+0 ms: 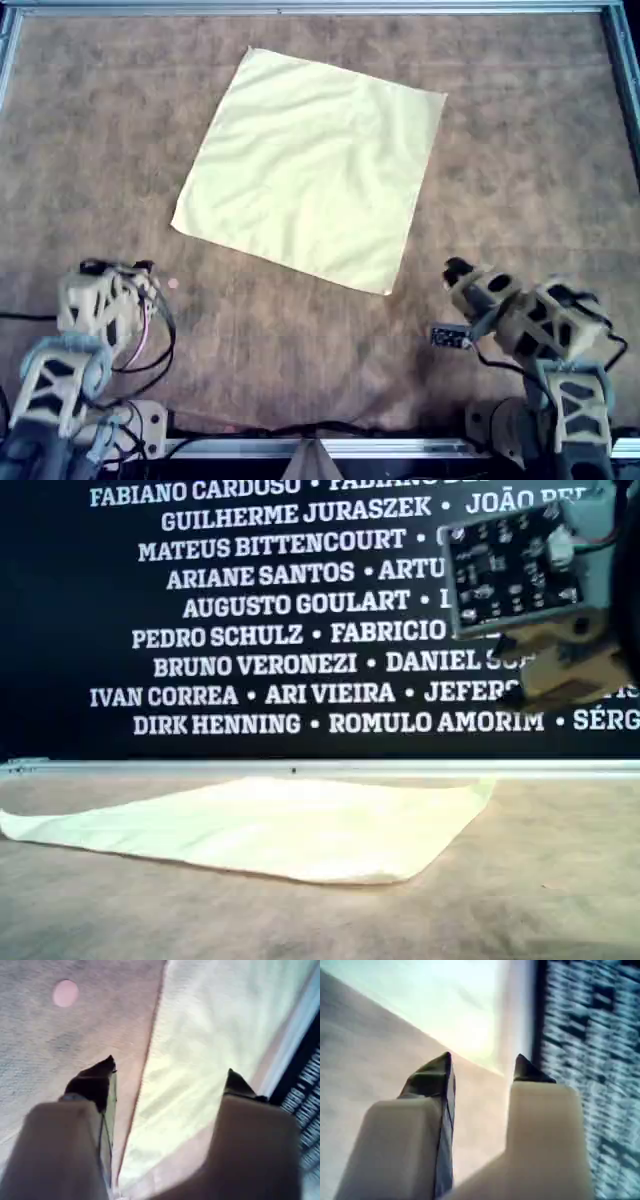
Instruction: Fold a cloth
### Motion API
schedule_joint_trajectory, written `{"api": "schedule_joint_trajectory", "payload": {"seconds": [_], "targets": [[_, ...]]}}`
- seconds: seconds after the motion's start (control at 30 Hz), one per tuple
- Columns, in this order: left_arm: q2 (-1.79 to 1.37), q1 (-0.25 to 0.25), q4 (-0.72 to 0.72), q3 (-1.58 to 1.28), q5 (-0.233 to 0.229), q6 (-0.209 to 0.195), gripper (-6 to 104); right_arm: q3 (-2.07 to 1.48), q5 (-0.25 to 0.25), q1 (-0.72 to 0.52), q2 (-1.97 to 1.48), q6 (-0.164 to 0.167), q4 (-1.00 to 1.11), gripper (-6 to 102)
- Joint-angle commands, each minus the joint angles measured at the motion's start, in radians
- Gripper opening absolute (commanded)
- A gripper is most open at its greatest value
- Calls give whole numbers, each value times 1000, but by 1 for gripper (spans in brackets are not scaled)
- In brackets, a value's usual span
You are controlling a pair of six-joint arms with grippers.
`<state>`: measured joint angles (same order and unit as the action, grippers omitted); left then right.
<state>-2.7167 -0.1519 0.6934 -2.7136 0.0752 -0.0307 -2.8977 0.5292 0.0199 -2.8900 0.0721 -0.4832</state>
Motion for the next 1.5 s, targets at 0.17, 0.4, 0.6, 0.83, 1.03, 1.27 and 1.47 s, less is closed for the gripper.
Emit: {"api": "schedule_joint_trajectory", "payload": {"seconds": [0.17,0.4,0.6,0.83,1.03,1.27,1.47], "targets": [[537,-9,-28,408,-2,6,78,353,12,138,686,-2,28,49],[742,-2,-28,535,-2,94,78,502,-3,192,1040,5,28,49],[805,3,-29,578,-2,114,78,588,-3,219,1186,0,29,50],[867,3,-29,615,-2,114,78,667,-14,282,1256,-6,29,50],[956,3,-29,669,-2,114,78,727,-54,305,1313,-6,29,50],[1037,3,-29,750,-2,114,78,742,-87,342,1325,-8,29,50],[1100,3,-29,798,-2,114,78,801,-91,344,1381,-8,31,49]]}}
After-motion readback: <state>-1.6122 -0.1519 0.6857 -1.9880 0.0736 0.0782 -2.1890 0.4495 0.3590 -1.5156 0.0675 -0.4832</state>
